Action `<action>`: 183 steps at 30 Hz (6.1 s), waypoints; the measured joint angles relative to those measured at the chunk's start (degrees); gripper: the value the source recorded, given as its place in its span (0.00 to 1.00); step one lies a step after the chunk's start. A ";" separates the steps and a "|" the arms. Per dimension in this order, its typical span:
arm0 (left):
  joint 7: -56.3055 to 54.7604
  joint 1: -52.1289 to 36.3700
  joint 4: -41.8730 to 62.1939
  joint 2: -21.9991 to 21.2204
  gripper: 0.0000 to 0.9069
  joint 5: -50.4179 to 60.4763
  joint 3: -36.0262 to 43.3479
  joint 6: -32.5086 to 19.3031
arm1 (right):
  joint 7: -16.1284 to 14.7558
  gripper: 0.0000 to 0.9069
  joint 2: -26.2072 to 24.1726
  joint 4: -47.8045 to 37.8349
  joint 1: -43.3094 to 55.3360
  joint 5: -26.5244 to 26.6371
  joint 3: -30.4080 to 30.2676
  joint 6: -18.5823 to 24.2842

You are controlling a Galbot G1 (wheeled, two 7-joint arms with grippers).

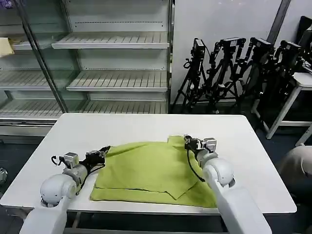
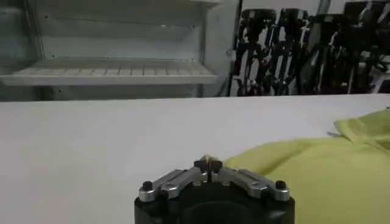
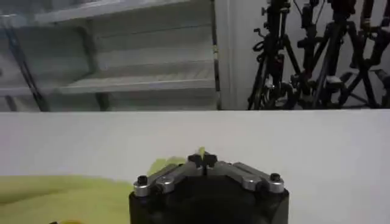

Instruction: Fold and organize the clothes.

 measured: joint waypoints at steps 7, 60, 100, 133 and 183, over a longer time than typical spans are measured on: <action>0.42 3.60 -3.16 0.34 0.02 -0.20 -2.21 -0.40 | -0.55 0.00 -2.27 6.24 -5.49 -0.80 1.08 0.02; 0.64 14.99 -10.77 -0.92 0.02 -0.84 -6.30 -2.37 | -2.39 0.00 -9.06 16.63 -19.51 -4.15 6.18 0.96; -18.13 22.75 -18.39 -4.45 1.00 -9.64 -3.79 -0.88 | -3.34 1.00 -8.91 23.09 -27.33 -7.95 10.54 2.59; -27.36 21.81 -17.64 -7.01 0.02 -11.41 1.23 -1.91 | -3.41 1.00 -8.61 22.83 -29.49 -11.03 10.46 3.86; -14.30 17.79 -27.30 -3.18 0.02 0.04 9.18 -1.06 | -3.96 1.00 -9.24 25.41 -32.80 -11.33 14.71 5.39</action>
